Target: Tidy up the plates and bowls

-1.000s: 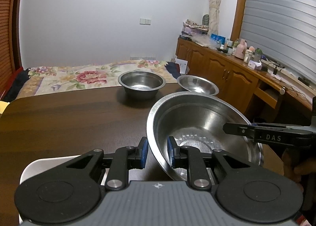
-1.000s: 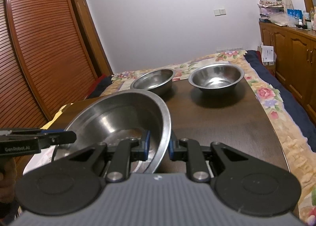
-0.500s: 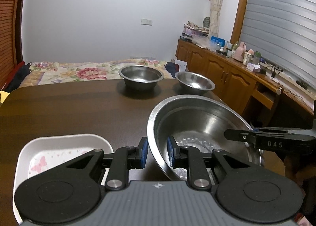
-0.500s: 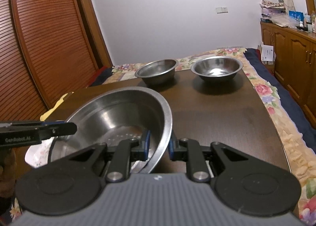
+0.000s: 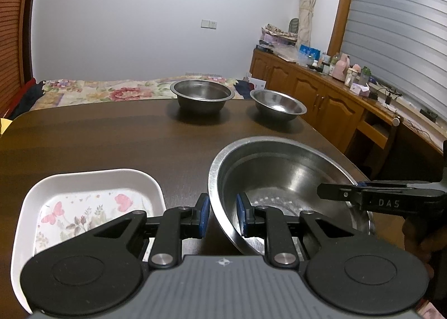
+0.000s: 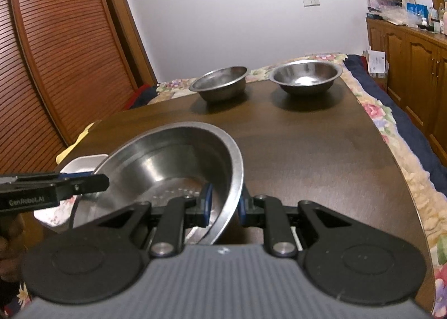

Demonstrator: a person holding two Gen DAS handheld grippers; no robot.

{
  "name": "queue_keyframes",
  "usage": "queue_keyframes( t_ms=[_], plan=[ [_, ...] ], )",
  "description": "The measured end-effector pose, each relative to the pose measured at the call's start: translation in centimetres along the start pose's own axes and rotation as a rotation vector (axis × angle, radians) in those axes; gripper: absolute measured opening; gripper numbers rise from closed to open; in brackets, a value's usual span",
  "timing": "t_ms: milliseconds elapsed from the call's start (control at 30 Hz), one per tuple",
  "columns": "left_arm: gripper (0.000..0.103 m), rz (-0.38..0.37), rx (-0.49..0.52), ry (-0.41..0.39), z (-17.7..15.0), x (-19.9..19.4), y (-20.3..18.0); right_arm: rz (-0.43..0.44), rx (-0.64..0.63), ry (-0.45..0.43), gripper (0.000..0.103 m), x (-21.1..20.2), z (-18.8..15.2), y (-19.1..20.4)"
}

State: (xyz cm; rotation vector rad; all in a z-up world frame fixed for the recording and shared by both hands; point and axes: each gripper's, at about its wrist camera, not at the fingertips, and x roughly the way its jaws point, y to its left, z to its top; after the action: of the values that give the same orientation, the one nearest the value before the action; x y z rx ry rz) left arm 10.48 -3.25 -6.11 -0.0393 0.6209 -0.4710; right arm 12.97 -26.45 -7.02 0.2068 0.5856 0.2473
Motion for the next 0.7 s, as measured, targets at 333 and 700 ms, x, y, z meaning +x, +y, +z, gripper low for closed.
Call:
queue_keyframes(
  t_ms=[333,700],
  plan=[
    [0.022,0.001,-0.002,0.003,-0.34,0.46,-0.12,-0.003,-0.015,-0.005,0.021,-0.13,-0.16,0.28],
    [0.029,-0.002,-0.011,0.007,-0.33,0.91,0.26,-0.010,-0.027,-0.008,0.022,-0.25,0.01,0.52]
  ],
)
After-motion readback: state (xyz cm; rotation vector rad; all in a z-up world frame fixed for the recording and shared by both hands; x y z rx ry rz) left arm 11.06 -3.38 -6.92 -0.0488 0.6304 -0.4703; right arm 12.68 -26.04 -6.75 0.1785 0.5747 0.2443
